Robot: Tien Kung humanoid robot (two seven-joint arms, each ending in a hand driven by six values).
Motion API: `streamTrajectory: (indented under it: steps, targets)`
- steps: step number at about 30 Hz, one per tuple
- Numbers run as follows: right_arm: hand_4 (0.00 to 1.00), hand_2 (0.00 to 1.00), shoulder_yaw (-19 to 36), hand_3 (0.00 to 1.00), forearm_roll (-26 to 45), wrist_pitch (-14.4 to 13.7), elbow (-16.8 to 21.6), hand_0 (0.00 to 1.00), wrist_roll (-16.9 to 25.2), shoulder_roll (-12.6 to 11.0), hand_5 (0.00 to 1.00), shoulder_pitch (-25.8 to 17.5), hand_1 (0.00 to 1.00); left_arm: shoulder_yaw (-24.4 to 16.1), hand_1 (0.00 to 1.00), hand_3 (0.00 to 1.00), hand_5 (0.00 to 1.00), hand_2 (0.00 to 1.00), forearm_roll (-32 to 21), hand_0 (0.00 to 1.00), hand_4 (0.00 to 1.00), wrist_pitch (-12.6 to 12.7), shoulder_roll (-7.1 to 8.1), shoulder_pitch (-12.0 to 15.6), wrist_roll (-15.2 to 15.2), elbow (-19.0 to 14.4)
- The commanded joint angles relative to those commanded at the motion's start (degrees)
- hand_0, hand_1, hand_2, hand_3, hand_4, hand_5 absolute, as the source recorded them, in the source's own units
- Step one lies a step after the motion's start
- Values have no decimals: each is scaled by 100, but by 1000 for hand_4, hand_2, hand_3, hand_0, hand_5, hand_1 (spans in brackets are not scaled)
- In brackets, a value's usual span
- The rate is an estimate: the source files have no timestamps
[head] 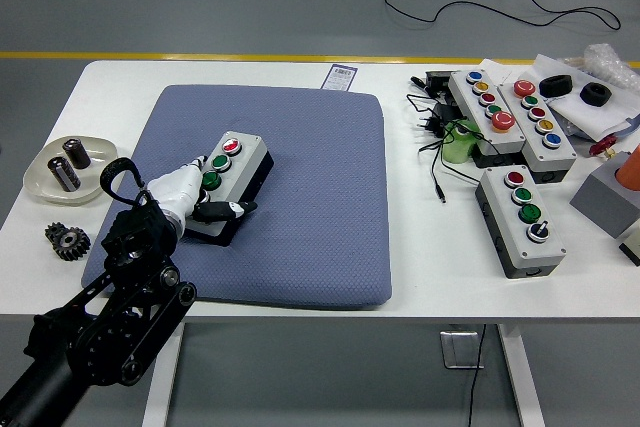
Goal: Pick up the button,place it on the desk,press the button,press the button
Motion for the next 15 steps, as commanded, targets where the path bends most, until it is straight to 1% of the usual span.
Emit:
streamTrajectory:
  steps: [2,3,8,9,13,14,15]
  targets:
    - [437,680,-3,596,3,-1,0,652,1,0,300,8,651,5,463,998,490,779,0,273,962,52,0,-26,0,27]
    - [436,680,-1,596,3,-2,0,652,1,0,301,11,650,14,292,763,296,411,0,203,727,72,0,-38,0,41]
    - [436,680,8,596,-4,-2,0,652,1,-3,301,19,650,72,292,763,296,411,0,203,727,185,0,-53,0,52]
    - [437,680,17,596,-13,-2,0,653,0,-4,300,20,651,86,2,379,2,120,0,4,216,211,0,-58,0,50]
    - [437,680,26,596,-33,-1,0,653,-2,-7,300,22,651,140,2,379,2,120,0,4,216,444,0,-68,0,76]
    - [437,680,33,596,-41,-1,0,653,-2,-8,300,25,651,158,2,379,2,120,0,4,216,543,1,-67,0,96]
    - [436,680,40,595,-48,0,0,652,-2,-10,298,29,651,176,2,307,2,82,0,2,188,612,4,-65,0,110]
